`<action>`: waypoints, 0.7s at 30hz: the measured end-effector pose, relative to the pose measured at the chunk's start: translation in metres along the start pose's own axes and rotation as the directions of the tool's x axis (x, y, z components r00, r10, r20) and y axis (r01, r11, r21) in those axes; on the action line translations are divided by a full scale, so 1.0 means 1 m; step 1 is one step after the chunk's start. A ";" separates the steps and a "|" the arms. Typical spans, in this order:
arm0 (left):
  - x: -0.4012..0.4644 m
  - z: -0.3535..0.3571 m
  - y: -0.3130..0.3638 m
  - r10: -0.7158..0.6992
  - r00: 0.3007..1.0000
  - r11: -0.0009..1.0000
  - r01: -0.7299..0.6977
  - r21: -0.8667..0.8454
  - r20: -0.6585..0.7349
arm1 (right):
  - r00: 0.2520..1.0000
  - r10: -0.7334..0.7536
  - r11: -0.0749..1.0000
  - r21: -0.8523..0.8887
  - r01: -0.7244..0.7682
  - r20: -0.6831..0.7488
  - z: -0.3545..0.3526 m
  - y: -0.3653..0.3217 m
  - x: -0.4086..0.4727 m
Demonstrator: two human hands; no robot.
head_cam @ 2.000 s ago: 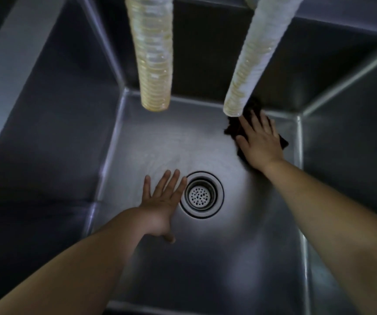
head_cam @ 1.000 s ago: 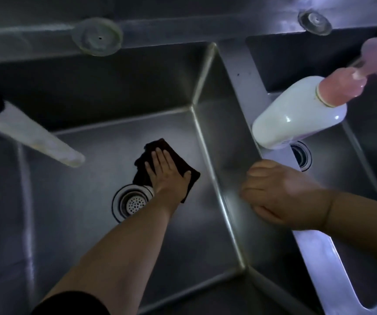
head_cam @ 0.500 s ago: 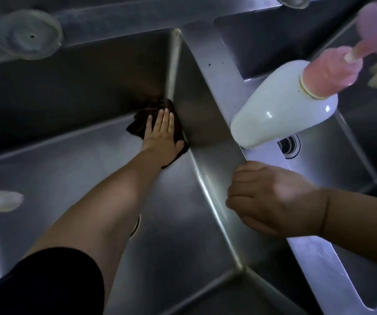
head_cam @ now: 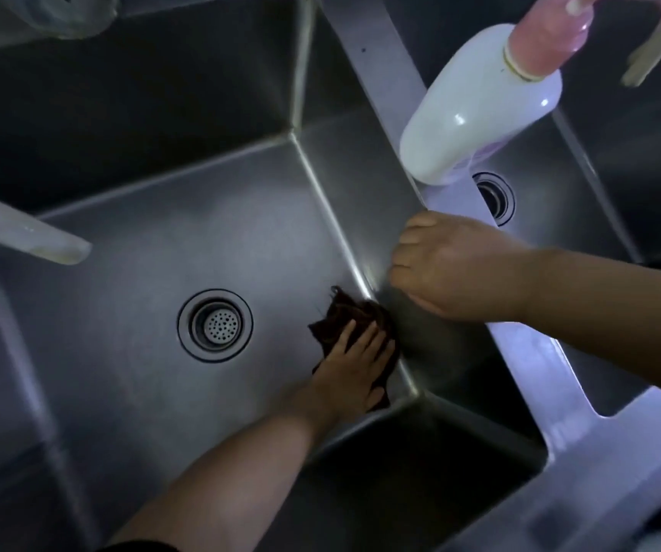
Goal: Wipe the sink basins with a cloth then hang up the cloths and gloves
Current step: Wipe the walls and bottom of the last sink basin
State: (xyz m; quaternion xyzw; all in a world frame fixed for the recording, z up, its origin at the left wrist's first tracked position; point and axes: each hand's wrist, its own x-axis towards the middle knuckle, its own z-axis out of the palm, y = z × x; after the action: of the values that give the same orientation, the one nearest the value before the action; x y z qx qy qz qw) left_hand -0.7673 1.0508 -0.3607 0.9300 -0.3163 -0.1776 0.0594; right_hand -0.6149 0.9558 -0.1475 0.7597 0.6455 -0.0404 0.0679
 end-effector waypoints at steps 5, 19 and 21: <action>-0.023 0.011 0.004 0.303 0.942 0.953 -0.301 -0.034 0.142 | 0.998 0.059 0.997 0.051 -0.058 -0.011 0.005 -0.029 0.017; -0.012 -0.019 -0.208 -0.431 0.900 0.902 0.428 -0.055 -0.062 | 0.944 0.288 0.910 0.261 -0.322 0.160 0.057 -0.072 0.013; 0.003 -0.032 -0.241 -0.514 0.857 0.855 0.510 -0.098 -0.027 | 0.929 0.305 0.907 0.235 -0.351 0.208 0.061 -0.071 0.014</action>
State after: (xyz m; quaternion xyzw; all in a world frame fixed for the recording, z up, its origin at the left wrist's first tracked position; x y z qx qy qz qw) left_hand -0.6167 1.2403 -0.3852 0.9814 -0.0480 -0.1761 0.0587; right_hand -0.6809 0.9707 -0.2136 0.8536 0.4887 -0.1787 0.0241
